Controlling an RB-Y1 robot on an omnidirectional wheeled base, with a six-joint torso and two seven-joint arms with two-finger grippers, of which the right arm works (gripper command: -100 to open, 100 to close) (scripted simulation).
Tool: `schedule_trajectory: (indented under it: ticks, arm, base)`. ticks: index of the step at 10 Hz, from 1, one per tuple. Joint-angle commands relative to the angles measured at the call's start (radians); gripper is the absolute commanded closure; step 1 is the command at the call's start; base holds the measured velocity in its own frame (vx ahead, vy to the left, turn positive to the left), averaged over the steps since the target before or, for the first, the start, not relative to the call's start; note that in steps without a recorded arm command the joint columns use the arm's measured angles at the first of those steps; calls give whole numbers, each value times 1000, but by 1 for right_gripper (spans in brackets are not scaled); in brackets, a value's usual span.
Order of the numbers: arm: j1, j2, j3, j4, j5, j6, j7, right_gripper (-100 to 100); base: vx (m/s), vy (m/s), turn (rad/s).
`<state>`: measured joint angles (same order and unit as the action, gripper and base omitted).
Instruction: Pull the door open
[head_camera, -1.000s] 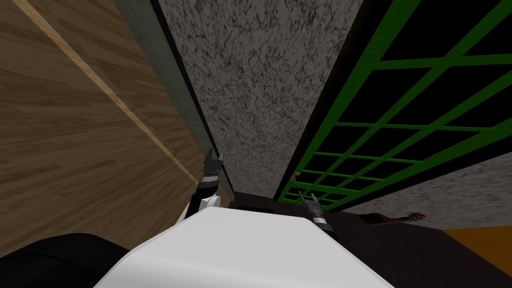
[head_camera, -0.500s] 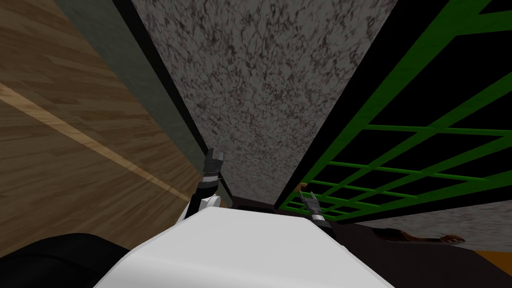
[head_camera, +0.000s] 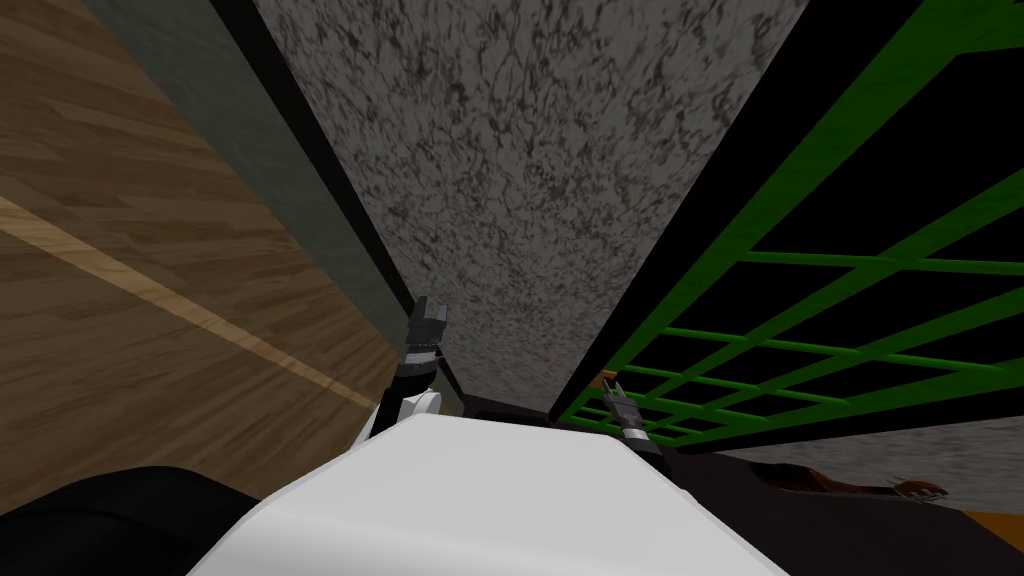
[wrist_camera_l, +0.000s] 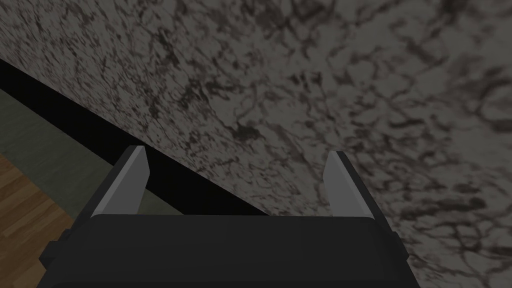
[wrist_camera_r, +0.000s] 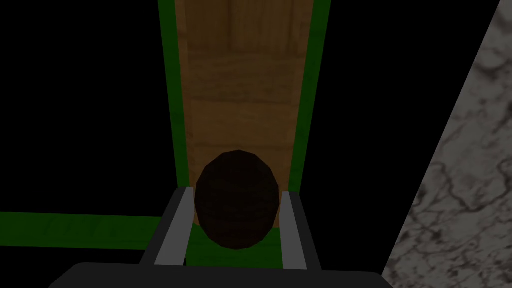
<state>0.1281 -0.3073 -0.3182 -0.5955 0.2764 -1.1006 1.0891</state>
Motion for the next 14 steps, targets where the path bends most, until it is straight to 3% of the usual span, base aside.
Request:
schedule_trajectory:
  ticks: [1,3,14]
  arm:
    - [0,0,0,0,0,0,0,100]
    - [0,0,0,0,0,0,0,100]
    - [-15,2,39,-2,-79,17,-214,100]
  base:
    - [0,0,0]
    - [0,0,0]
    - [-47,-16,42]
